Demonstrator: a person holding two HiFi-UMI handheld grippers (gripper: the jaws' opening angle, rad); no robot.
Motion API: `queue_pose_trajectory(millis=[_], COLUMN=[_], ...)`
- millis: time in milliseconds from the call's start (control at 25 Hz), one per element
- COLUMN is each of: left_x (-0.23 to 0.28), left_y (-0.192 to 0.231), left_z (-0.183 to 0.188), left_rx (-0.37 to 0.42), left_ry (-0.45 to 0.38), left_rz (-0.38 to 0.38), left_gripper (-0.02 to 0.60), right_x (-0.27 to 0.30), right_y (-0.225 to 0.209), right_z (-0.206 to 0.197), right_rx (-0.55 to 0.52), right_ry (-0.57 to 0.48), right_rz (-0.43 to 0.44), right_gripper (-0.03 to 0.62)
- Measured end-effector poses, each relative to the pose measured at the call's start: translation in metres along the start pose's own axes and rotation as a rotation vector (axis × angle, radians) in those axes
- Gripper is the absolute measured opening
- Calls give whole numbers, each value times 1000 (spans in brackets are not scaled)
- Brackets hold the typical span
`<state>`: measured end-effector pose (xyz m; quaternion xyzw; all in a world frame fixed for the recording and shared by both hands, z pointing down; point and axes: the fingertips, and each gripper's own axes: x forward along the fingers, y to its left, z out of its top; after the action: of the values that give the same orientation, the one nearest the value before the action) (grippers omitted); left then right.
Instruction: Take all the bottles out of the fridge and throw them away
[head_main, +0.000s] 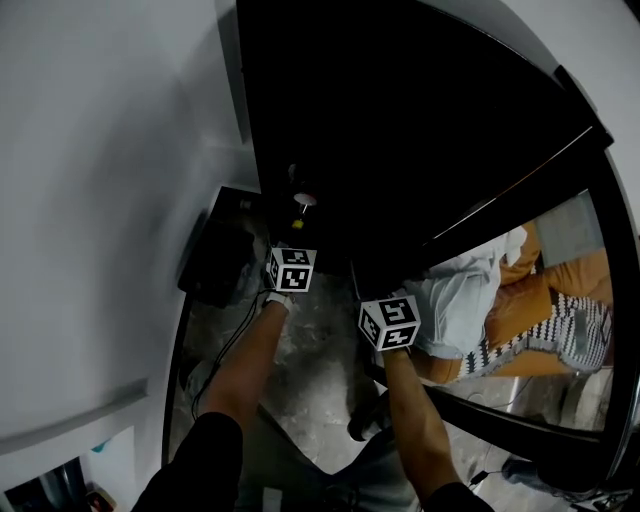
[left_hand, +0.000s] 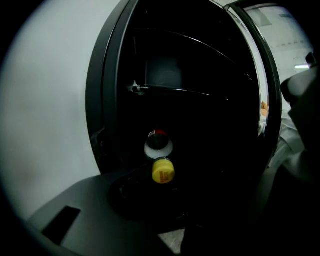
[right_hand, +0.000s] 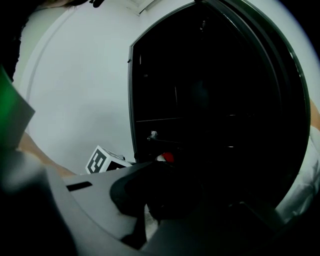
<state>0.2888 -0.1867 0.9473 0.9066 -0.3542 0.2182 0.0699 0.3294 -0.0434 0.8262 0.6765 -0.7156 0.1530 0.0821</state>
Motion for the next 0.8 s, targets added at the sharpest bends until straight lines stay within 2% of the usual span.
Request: queue_pose_trajectory(millis=[200, 440, 600, 800], left_x=[-10, -43, -81, -126], left_y=[0, -10, -15, -16], left_z=[9, 25, 45, 89], left_rx=[9, 7, 2, 3], left_ry=[-17, 0, 24, 41], left_rz=[-17, -78, -117, -148], left_gripper=[141, 140, 140, 139], right_x=[-8, -28, -52, -81], right_y=[0, 10, 27, 42], right_z=[-2, 12, 32, 69], right_rx=[11, 43, 73, 99], right_ry=[2, 43, 85, 118], right_rz=[-14, -29, -41, -54], right_gripper=[8, 8, 8, 8])
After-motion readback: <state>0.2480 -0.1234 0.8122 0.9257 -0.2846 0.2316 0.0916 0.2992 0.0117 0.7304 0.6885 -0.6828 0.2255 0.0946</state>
